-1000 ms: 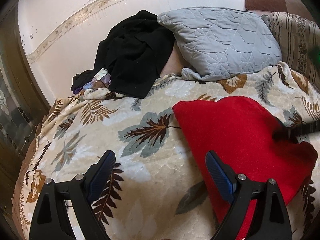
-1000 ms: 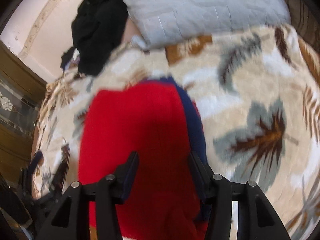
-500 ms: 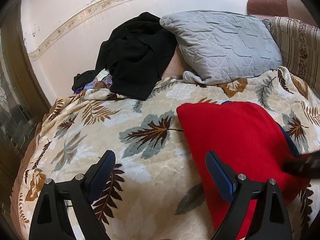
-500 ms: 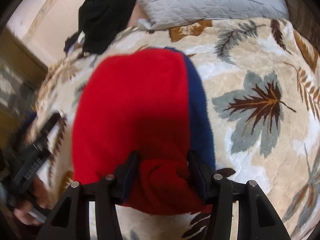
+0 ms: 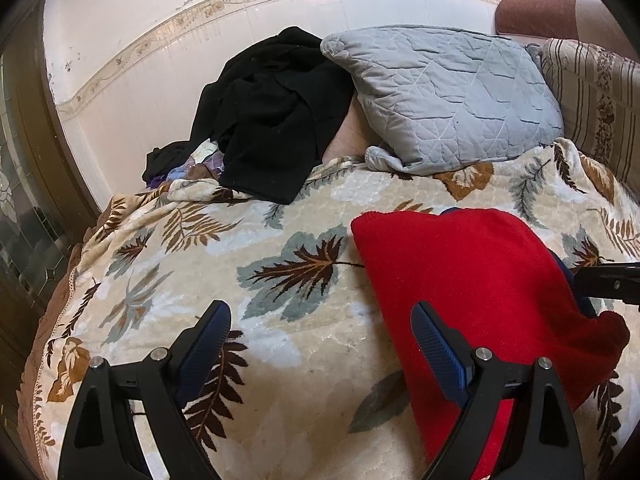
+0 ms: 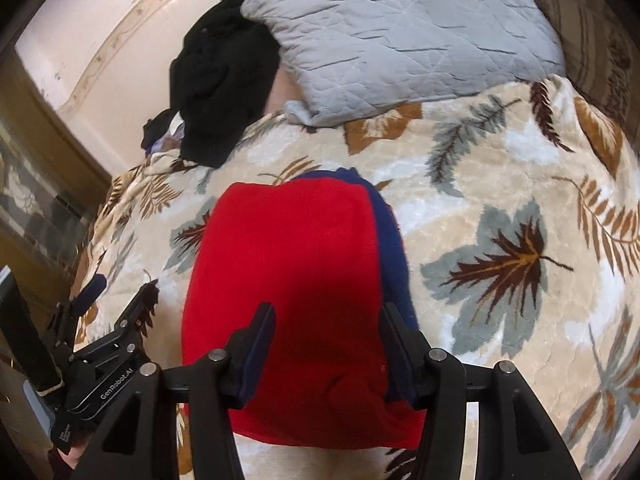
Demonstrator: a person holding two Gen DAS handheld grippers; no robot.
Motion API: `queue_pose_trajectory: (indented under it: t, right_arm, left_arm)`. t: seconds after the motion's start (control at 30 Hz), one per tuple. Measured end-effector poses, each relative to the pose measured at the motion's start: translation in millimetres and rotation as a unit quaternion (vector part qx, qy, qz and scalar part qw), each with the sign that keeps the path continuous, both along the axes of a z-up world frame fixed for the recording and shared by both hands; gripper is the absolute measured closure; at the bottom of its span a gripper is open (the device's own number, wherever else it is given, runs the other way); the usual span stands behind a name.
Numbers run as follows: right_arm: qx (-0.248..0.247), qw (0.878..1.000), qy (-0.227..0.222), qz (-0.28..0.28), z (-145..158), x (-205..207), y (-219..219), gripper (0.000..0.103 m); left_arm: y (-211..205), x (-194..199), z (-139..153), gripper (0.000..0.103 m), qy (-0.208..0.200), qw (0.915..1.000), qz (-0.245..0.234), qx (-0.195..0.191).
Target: Fold small clothes
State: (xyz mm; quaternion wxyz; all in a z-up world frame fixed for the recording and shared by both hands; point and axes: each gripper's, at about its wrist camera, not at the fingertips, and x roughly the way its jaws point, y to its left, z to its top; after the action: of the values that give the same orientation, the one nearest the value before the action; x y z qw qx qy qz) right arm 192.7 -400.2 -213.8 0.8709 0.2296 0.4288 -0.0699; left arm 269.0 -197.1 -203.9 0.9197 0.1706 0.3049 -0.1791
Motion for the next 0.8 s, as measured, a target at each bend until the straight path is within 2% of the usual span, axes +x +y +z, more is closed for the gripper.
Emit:
queue_pose_trajectory:
  t: [0.47, 0.53, 0.6, 0.8]
  right_arm:
    - [0.051, 0.998, -0.004, -0.025, -16.4, 22.2, -4.2, 0.045]
    - [0.058, 0.998, 0.011, -0.025, -24.7, 27.4, -5.6, 0.045]
    - [0.081, 0.995, 0.060, -0.020, -46.7, 38.3, -7.1, 0.045]
    - [0.087, 0.995, 0.033, -0.026, -35.7, 33.7, -8.9, 0.045]
  left_arm:
    - [1.4, -1.4, -2.5, 0.011, 0.003, 1.0000, 0.002, 0.004]
    - [1.2, -1.5, -2.7, 0.011, 0.004, 1.0000, 0.001, 0.004]
    - [0.7, -1.2, -2.5, 0.011, 0.004, 1.0000, 0.002, 0.004]
    - [0.2, -1.3, -2.0, 0.011, 0.004, 1.0000, 0.002, 0.004]
